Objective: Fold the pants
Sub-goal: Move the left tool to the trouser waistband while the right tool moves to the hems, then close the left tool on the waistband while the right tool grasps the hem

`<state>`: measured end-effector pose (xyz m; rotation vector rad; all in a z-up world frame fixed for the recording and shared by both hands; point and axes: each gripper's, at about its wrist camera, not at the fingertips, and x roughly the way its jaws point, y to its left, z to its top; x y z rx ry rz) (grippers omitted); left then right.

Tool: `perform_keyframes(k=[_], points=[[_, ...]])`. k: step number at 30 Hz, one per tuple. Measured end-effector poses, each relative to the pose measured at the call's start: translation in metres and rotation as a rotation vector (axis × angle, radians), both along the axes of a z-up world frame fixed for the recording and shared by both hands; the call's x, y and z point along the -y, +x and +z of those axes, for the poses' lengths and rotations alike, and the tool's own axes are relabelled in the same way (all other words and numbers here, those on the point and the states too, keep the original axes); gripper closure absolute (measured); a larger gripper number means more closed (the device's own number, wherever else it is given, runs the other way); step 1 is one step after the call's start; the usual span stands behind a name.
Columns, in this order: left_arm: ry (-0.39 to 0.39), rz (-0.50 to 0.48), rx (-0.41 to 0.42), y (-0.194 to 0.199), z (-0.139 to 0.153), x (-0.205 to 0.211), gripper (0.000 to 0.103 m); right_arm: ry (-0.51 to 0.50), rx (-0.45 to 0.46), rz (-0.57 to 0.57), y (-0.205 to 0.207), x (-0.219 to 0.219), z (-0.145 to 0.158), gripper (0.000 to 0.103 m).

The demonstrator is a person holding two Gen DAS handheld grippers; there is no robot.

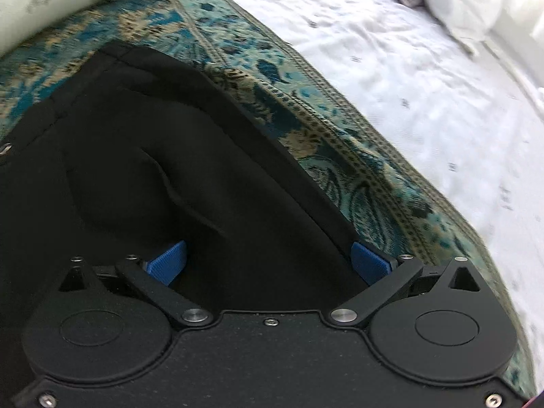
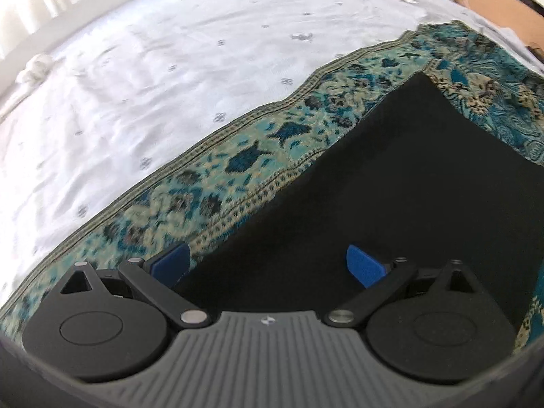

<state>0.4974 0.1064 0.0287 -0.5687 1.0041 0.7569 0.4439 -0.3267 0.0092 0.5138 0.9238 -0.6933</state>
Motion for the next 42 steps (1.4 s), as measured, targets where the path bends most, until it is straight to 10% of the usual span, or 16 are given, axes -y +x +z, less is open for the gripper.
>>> perform_keyframes(k=[5,8,10,12,13,26,35,42], points=[[0.104,0.024,-0.015,0.007,-0.003,0.015,0.0,-0.127,-0.06,0.025,0.021,-0.012,-0.01,0.0],[0.164,-0.026,0.019,-0.001,-0.002,0.024,0.017,-0.179,-0.052,0.041,0.016,-0.019,-0.015,0.007],[0.216,-0.068,0.044,-0.01,0.007,0.033,0.075,-0.186,-0.047,0.027,0.011,-0.019,-0.009,0.048],[0.215,-0.098,0.077,-0.018,0.013,0.034,0.101,-0.213,-0.057,-0.007,0.003,-0.018,0.003,0.094],[0.173,-0.11,0.098,-0.023,0.014,0.031,0.102,-0.195,-0.049,-0.02,-0.002,-0.015,0.007,0.097],[0.16,-0.341,0.243,-0.142,0.046,0.008,0.102,-0.057,0.217,0.099,-0.147,0.016,0.055,0.099],[0.052,-0.502,0.283,-0.234,0.035,-0.019,0.1,0.006,0.234,0.14,-0.257,0.026,0.042,0.099],[0.001,-0.516,0.373,-0.211,0.058,-0.011,0.039,0.011,0.2,0.137,-0.282,0.019,0.022,0.099]])
